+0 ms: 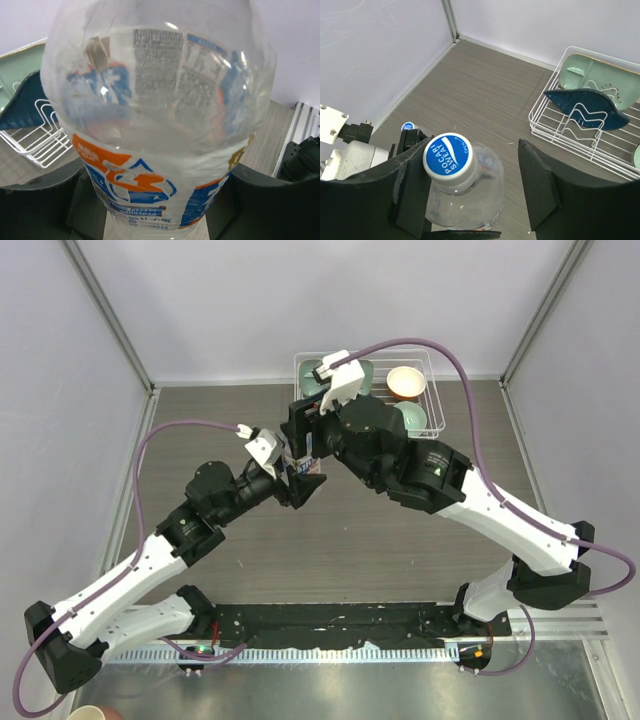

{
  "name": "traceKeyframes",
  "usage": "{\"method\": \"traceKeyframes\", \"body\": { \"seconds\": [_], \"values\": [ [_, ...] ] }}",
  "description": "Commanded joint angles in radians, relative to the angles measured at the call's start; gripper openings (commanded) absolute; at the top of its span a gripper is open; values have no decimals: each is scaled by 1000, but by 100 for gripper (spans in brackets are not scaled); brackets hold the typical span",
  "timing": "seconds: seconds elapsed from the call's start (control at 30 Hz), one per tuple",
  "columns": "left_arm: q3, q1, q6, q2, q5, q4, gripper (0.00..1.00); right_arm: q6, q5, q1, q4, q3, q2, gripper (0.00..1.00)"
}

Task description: Screw on the bottle caps

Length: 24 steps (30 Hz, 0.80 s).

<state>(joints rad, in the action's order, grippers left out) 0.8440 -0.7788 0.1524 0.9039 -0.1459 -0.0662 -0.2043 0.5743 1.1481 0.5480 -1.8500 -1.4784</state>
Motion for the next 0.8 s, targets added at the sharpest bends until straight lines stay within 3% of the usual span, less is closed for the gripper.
{"method": "traceKeyframes", "body": {
  "seconds": [0.0,0.03,0.13,0.17,0.27,0.43,0.6,0.77],
  "values": [
    [7,0,-1,-34,-18,-169,0,63,-115,-36,112,-78,24,72],
    [1,0,1,-39,-23,-167,0,74,-170,-50,116,-77,58,73],
    [-5,4,27,-45,-96,-156,0,97,-533,-169,141,-48,142,73],
    [-6,6,33,-46,-136,-153,0,124,-800,-207,145,-34,165,74],
    [-3,6,55,-46,-343,-136,0,192,-1254,-350,226,-1,207,75],
    [12,6,65,-33,-644,-104,0,256,-1380,-384,279,-63,202,75],
    [15,6,62,-33,-664,-99,0,267,-1450,-386,273,-92,198,75],
    [18,6,79,-33,-787,-103,0,235,-1518,-384,178,-78,193,73]
  ]
}}
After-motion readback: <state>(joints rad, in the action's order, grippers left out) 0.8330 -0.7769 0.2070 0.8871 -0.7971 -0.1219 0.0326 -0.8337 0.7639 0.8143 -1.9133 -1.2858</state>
